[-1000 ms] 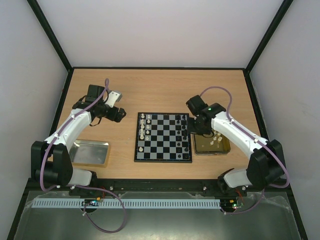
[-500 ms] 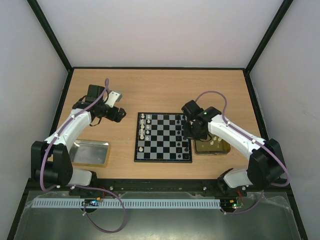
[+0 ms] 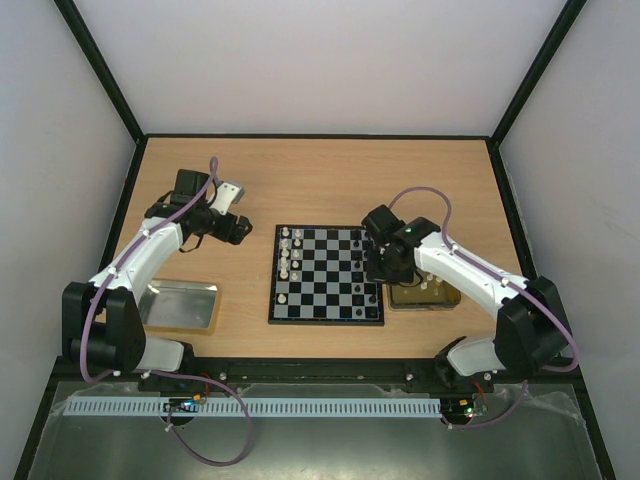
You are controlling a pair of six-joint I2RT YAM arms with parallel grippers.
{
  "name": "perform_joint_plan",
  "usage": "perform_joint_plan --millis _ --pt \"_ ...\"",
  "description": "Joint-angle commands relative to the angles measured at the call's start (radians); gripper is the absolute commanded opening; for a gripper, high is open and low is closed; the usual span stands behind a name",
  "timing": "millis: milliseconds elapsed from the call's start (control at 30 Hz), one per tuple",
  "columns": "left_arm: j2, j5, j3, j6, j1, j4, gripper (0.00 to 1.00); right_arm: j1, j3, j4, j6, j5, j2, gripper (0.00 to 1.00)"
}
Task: Set up the chess pieces on the board
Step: Place the chess piece on the chessboard.
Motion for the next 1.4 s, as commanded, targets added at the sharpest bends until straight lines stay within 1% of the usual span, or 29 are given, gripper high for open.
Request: perform_joint_plan --millis 0,933,1367 --pt "-0.006 0.000 -0.001 0.003 0.000 0.001 0.87 0.017 -0.017 0.016 0.004 -0.006 0.013 0.02" --pt "-0.002 -0.003 -0.003 0.006 -0.001 0.002 0.87 0.024 -0.048 0.096 -0.028 -0.019 0.127 0.03" --pt "0.002 -0.007 -0.003 0.006 -0.001 0.004 0.87 0.024 -0.065 0.119 -0.036 -0.026 0.146 0.04"
